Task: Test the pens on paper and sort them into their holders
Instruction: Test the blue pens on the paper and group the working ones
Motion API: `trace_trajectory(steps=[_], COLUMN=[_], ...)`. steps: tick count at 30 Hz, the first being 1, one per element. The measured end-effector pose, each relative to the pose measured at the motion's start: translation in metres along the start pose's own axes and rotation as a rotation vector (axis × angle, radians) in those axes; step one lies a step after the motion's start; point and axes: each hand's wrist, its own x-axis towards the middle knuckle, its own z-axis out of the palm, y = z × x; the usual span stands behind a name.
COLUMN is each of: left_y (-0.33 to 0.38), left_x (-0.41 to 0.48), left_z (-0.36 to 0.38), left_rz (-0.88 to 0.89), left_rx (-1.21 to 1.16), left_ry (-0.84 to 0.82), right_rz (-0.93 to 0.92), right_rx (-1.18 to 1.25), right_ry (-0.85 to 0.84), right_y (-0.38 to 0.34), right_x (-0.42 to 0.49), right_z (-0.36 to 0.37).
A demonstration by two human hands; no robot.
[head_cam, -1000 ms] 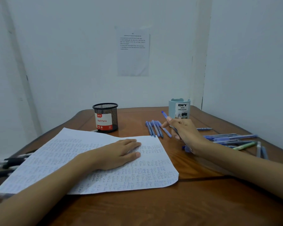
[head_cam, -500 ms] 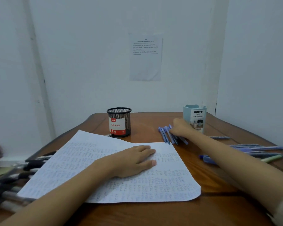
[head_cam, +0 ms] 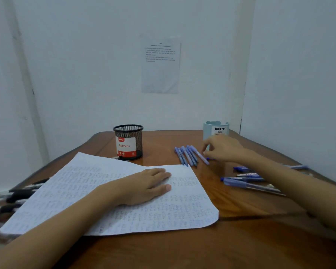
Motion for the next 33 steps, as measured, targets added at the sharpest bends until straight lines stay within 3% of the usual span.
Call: trace_trajectory(steps=[3, 7, 10, 14, 22, 24, 28, 33], left_y=[0.001, 0.005, 0.005, 0.004, 0.005, 0.005, 0.005, 0.006], left_x=[-0.001, -0.002, -0.002, -0.001, -0.002, -0.001, -0.002, -0.003], left_z=[0.000, -0.002, -0.001, 0.000, -0.001, -0.001, -0.002, -0.002], left_rz=[-0.005, -0.020, -0.027, -0.029, -0.029, -0.026, -0.024, -0.030], left_rx=[0.010, 0.015, 0.019, 0.018, 0.015, 0.018, 0.023, 0.020], left_ry=[-0.004, -0.007, -0.009, -0.008, -0.005, -0.003, -0.006, -0.009], right_rz=[0.016, 0.182, 0.228, 0.137, -0.087, -0.154, -0.255, -0.139], right_rx=[-0.048, -0.144, -0.073, -0.065, -0.254, -0.128, 0.347, 0.880], right_ry=[-0.011, -0.005, -0.098, -0.150, 0.084, 0.217, 0.458, 0.215], right_y=[0.023, 0.057, 0.076, 0.088, 0.079, 0.074, 0.040, 0.005], right_x=[-0.021, -0.021, -0.013, -0.014, -0.023, -0.028, -0.040, -0.049], right_z=[-0.006, 0.002, 0.016, 0.019, 0.003, -0.009, -0.028, -0.034])
